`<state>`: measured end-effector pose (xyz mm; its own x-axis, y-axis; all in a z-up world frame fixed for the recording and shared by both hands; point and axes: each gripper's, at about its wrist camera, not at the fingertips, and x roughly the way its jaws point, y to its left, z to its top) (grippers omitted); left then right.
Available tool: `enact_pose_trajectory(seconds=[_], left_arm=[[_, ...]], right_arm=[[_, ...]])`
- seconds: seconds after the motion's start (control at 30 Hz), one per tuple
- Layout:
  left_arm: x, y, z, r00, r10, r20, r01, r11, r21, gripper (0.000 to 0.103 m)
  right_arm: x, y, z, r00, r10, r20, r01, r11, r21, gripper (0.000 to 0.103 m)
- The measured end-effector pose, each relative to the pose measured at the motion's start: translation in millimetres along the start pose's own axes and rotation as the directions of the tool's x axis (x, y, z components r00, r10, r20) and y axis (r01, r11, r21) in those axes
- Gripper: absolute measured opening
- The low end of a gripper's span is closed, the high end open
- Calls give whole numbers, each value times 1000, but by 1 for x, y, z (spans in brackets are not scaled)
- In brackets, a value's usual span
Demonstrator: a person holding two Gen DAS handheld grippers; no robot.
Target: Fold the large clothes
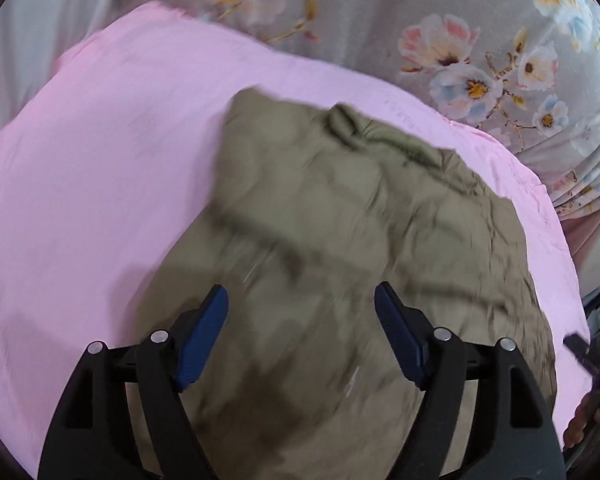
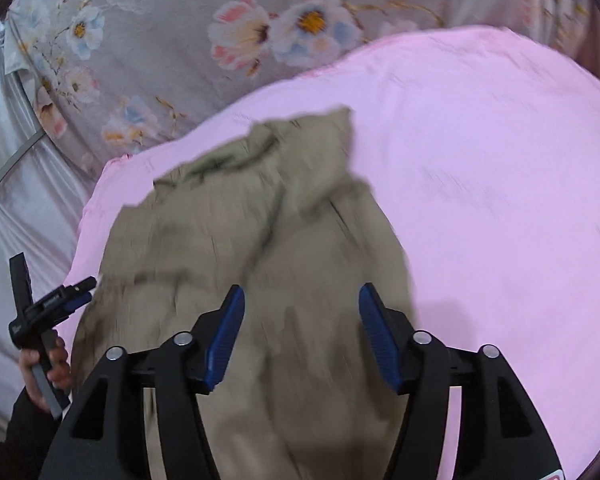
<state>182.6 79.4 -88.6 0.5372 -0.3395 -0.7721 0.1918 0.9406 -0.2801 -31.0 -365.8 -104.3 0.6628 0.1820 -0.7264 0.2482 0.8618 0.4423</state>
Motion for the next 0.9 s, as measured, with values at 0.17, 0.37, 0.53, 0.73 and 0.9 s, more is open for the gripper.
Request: enact_pose_trajectory(seconds=[0.17,0.37,0.53,0.73,0.9], left_arm=[[-57,32,-66,997,7,-76,-12,998,-58,73],[-87,50,-116,993,-19,-121,2,990,-138,73],[-91,45,-137,987,-108,-120,82,977,-197,72],[-92,23,-143,988,-96,-118,78,985,-156,21],[-124,15,-134,992,-117,-53,111,988,-107,7]], right_arm=[[-33,-21,-85,994,-22,-109,25,999,27,65],[-47,-17,-129,997,22,-73,-17,998,59,71],[-40,-9,-133,990,133,-52,-127,986,109,72],[-37,-11,-133,982,188,-12,-183,967,179,18],[-70,6,-131,976,201,78,-209,972,109,9]])
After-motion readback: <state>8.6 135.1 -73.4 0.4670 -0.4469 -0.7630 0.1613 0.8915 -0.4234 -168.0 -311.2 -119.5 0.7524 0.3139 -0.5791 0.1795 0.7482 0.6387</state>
